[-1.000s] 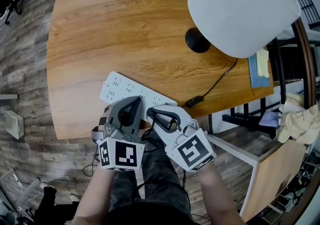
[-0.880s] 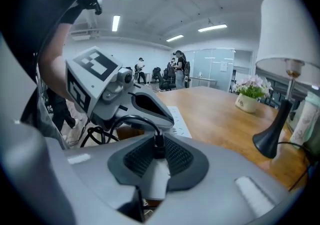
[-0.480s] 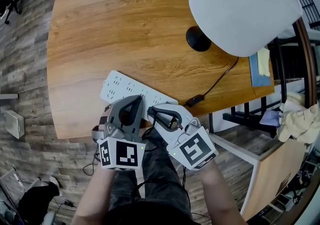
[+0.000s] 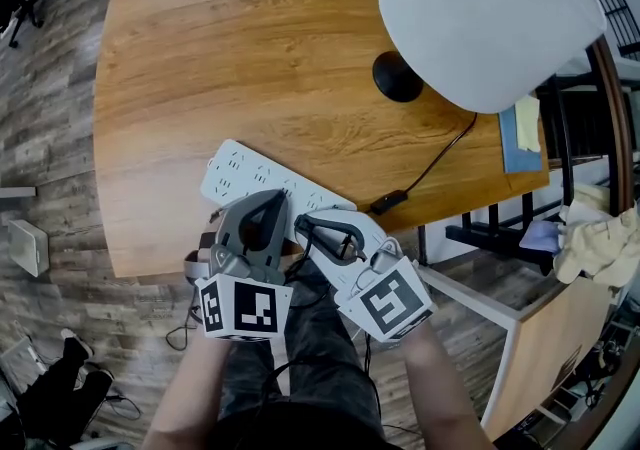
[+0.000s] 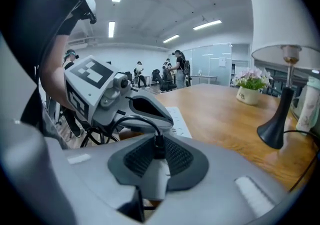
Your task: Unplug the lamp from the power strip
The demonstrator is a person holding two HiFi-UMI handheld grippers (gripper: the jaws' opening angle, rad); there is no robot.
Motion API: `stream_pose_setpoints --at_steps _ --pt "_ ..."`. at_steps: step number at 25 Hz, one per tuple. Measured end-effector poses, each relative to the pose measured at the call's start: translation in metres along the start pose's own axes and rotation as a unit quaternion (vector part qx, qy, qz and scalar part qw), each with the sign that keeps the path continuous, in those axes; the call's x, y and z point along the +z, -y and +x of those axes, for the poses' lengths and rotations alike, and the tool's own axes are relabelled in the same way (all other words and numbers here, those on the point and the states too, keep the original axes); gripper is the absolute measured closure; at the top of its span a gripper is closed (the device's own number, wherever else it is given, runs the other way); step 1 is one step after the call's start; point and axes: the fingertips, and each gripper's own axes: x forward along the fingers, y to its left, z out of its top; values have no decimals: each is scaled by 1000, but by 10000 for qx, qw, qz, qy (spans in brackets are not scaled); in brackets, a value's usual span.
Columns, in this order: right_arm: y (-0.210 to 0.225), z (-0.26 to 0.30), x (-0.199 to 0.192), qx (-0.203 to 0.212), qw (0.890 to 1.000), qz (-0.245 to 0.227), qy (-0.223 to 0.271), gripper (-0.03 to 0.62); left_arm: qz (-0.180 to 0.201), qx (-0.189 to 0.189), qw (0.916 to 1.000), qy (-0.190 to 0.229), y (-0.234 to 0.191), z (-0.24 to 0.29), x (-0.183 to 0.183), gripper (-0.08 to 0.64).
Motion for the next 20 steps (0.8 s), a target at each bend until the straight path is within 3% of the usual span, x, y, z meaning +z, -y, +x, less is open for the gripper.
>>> stream_pose_setpoints --at_steps 3,10,17,20 --pt "1 0 0 25 9999 99 -77 524 0 -14 10000 2 -1 0 0 566" --pt "-6 -2 -4 -365 9969 -692 46 525 -28 20 10000 23 -1 1 1 566" --pt "-1 0 2 60 9999 94 75 525 34 65 10000 23 -1 1 0 566" --pt "0 0 1 68 9998 183 -3 525 30 60 10000 22 -1 1 -1 565"
